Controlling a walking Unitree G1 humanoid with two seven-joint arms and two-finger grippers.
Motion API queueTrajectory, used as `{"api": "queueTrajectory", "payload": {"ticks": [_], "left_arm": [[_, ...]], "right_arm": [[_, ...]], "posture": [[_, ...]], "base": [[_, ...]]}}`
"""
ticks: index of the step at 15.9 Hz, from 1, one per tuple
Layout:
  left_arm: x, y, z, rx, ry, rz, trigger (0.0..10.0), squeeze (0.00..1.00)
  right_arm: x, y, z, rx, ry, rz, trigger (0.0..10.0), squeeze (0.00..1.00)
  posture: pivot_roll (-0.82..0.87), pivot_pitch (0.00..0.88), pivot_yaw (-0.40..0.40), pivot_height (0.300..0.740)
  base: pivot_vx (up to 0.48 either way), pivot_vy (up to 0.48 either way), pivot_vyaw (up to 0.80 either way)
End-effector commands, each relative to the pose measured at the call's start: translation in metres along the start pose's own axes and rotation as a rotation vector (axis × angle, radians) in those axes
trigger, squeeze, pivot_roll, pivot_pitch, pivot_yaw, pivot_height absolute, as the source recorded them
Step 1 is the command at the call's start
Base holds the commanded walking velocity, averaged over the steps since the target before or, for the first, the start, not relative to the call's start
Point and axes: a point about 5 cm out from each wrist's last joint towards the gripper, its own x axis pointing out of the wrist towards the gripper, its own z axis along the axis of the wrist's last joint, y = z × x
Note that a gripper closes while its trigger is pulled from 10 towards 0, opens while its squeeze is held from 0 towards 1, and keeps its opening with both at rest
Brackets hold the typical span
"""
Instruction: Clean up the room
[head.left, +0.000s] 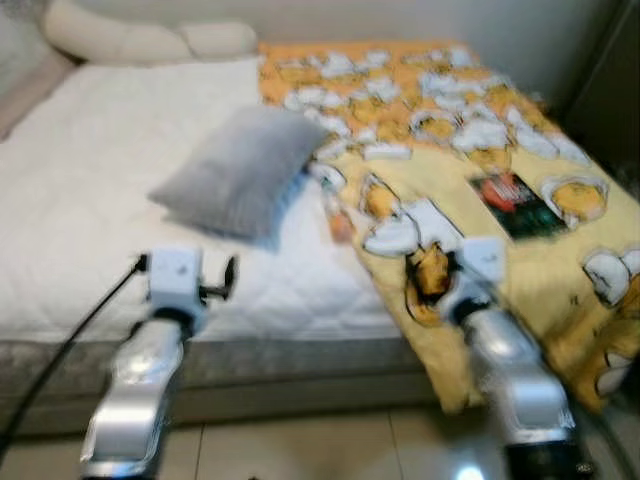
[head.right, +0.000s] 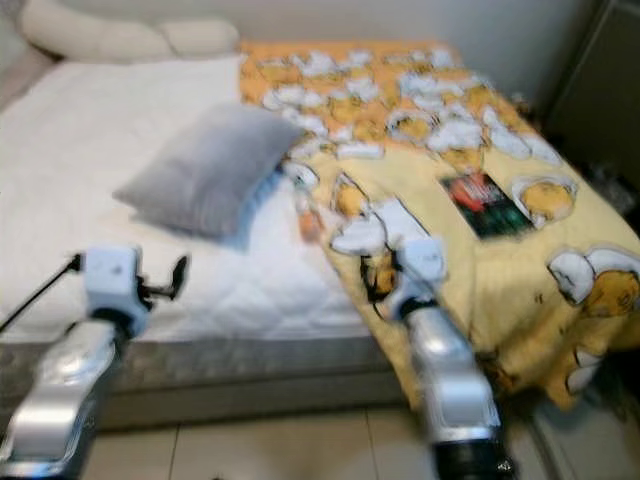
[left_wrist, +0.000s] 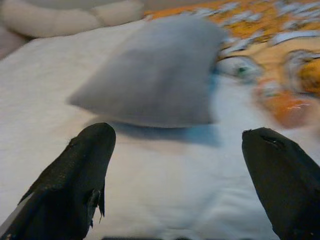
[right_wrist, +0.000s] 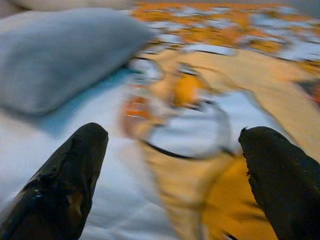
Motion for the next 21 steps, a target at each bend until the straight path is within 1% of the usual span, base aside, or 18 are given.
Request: {"api": "queueTrajectory", "payload": {"ticks": [1,3,5,13,15,19,20,21], "left_arm": [[0.0024,-0.0057,0.0038,-0.001,-0.015,-0.019,10.0,0.0],[0.0026,-0.0064,0.0041,-0.002,-0.018,-0.025,10.0,0.0],[0.0035,-0.0075,0.005,0.002,-0.022,-0.033,10.0,0.0],[0.0034,-0.0082,0.005,0.027,-0.023,-0.045,10.0,0.0],[0.0029,-0.0084,0.0044,0.03,-0.02,-0.049,10.0,0.0],[0.0025,-0.0097,0.0045,0.04,-0.02,-0.061,10.0,0.0],[0.0023,-0.0097,0.0045,0.044,-0.019,-0.063,10.0,0.0],[0.0021,-0.01,0.0046,0.051,-0.02,-0.069,10.0,0.0]], "right_arm": [[-0.0021,-0.0066,0.0009,-0.039,0.0,-0.006,10.0,0.0],[-0.0023,-0.0035,0.0019,-0.027,-0.001,0.018,10.0,0.0],[-0.0013,-0.003,0.0007,0.023,0.001,-0.017,10.0,0.0],[-0.0009,-0.0054,-0.0012,-0.005,0.019,-0.032,10.0,0.0],[-0.0008,-0.0049,-0.0008,-0.038,0.021,-0.02,10.0,0.0],[-0.0006,-0.0057,-0.0016,-0.046,0.034,-0.033,10.0,0.0],[-0.0005,-0.0067,-0.0019,-0.015,0.039,-0.045,10.0,0.0],[0.0002,-0.0088,-0.0013,-0.022,0.048,-0.059,10.0,0.0]], "posture": [[-0.11,0.0,0.009,0.74],[-0.11,0.0,0.008,0.74],[-0.11,0.0,0.001,0.74],[-0.11,0.0,0.005,0.74],[-0.11,0.0,0.009,0.74],[-0.12,0.0,0.011,0.74],[-0.12,0.0,0.012,0.74],[-0.12,0.0,0.013,0.74]], "base": [[0.382,0.0,0.0],[0.381,0.0,0.22],[0.382,0.0,0.0],[0.362,0.0,0.0],[0.349,0.0,0.0],[0.347,0.0,0.8],[0.345,0.0,0.0],[0.334,0.0,0.0]]}}
